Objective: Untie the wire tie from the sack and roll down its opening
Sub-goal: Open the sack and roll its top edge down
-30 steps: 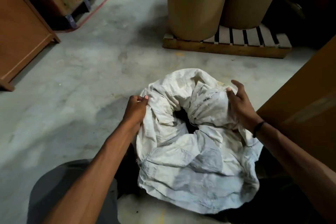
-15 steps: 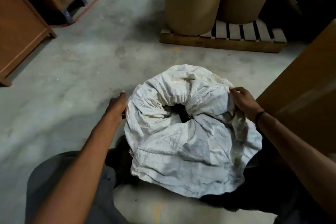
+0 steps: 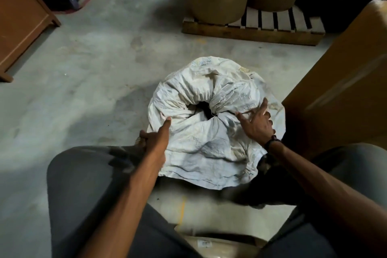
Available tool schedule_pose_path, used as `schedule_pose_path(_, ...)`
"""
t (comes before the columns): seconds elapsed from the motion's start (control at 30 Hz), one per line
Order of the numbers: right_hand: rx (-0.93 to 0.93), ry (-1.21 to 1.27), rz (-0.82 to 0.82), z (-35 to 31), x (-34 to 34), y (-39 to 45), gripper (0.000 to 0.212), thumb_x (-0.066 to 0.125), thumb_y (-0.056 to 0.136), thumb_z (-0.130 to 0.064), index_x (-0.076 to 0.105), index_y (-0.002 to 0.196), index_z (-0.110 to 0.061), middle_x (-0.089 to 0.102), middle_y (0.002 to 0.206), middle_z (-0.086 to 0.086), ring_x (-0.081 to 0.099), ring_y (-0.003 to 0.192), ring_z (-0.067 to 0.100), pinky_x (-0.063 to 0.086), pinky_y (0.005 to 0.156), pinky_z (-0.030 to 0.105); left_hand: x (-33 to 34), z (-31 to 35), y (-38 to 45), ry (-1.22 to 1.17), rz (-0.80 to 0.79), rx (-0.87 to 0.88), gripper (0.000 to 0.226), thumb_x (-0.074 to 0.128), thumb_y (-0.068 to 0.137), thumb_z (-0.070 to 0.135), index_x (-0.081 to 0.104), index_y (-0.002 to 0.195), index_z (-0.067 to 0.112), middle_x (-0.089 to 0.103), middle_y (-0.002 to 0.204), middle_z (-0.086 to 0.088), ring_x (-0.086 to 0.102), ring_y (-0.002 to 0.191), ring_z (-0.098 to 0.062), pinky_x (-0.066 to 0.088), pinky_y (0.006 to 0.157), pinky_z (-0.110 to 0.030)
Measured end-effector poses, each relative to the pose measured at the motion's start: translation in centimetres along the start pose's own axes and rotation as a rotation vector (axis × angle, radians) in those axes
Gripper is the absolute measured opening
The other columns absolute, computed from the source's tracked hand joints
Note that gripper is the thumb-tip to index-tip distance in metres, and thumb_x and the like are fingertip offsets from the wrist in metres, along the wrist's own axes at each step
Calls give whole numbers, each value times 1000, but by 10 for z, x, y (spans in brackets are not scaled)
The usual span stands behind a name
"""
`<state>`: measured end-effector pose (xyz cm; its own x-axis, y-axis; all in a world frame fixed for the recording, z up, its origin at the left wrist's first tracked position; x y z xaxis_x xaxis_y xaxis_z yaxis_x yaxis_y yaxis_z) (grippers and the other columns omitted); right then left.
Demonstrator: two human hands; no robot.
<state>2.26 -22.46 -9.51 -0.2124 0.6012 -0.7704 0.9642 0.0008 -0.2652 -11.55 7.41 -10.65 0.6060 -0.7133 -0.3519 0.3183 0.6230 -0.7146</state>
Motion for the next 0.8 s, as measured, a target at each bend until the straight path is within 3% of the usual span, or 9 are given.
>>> schedule_pose_path(0.13, 13, 183, 22, -10, 12, 5, 126, 69, 91, -61, -22, 161, -7, 68, 125, 29, 68, 106, 46, 56, 92, 51, 20, -17, -7, -159, 53, -75, 164, 71, 24, 96, 20, 160, 19, 34, 161, -11, 44, 141, -41, 40, 112, -64)
schedule_pose_path(0.27, 76, 423, 26, -19, 15, 25, 114, 68, 97, -48, -17, 163, -9, 72, 118, 23, 69, 105, 41, 55, 96, 45, 28, 10, -21, -242, 169, 43, 88, 59, 99, 54, 23, 160, 2, 29, 165, -20, 34, 150, -34, 27, 119, -40)
schedule_pose_path(0.4, -105, 584, 41, -35, 6, 43, 93, 50, 107, -46, -17, 162, -14, 64, 131, 20, 63, 124, 28, 48, 108, 36, 32, 43, -15, -444, 206, 181, 35, 43, 111, 29, 53, 131, 2, 55, 122, -14, 53, 111, -26, 40, 89, -35)
schedule_pose_path(0.47, -181, 630, 36, -45, -6, 46, 82, 46, 110, -38, -12, 162, -13, 67, 94, 8, 66, 83, 5, 52, 79, 16, 32, 56, -8, -491, 172, 263, 22, 42, 105, 11, 61, 102, 2, 58, 100, -9, 53, 95, -22, 41, 78, -33)
schedule_pose_path(0.53, -205, 658, 41, -48, -18, 48, 75, 42, 111, -37, -8, 163, -15, 54, 66, 0, 53, 49, 1, 47, 58, 22, 28, 64, -10, -554, 122, 266, 24, 40, 100, 5, 64, 99, 2, 66, 101, -10, 60, 93, -24, 48, 78, -34)
schedule_pose_path(0.57, -175, 683, 35, -50, -25, 48, 71, 40, 112, -39, -3, 163, -16, 58, 67, 4, 57, 51, 6, 46, 60, 26, 24, 66, -9, -587, 91, 228, 28, 40, 100, 7, 67, 105, 1, 70, 107, -11, 65, 96, -27, 52, 80, -35)
schedule_pose_path(0.63, -75, 799, 82, -47, -41, 56, 59, 37, 113, -38, 16, 163, -13, 70, 109, 22, 72, 95, 22, 48, 80, 31, 15, 68, -6, -678, -22, 128, 35, 38, 99, 9, 71, 108, 6, 72, 108, -13, 69, 94, -30, 58, 81, -38)
schedule_pose_path(0.7, 109, 1016, 65, -38, -56, 73, 51, 41, 111, -34, 42, 155, -8, 62, 137, 17, 62, 126, 29, 50, 102, 36, 7, 73, -9, -701, -187, 36, 40, 34, 97, 8, 72, 108, 6, 73, 108, -17, 69, 96, -34, 57, 92, -47)
schedule_pose_path(0.8, 204, 1081, -55, -28, -65, 77, 45, 49, 103, -38, 67, 130, -7, 74, 121, 20, 73, 106, 26, 56, 103, 52, -7, 75, -5, -688, -267, -20, 43, 34, 95, 9, 73, 112, 5, 71, 122, -22, 67, 110, -39, 53, 101, -53)
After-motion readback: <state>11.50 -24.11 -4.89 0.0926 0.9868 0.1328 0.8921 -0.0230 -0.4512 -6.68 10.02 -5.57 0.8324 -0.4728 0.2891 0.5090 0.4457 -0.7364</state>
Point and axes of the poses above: each hand's wrist, its own y-axis towards the middle knuckle, its own x-axis out of the palm, z = x × y, the point moved 4 cm from there along y, towards the middle knuckle
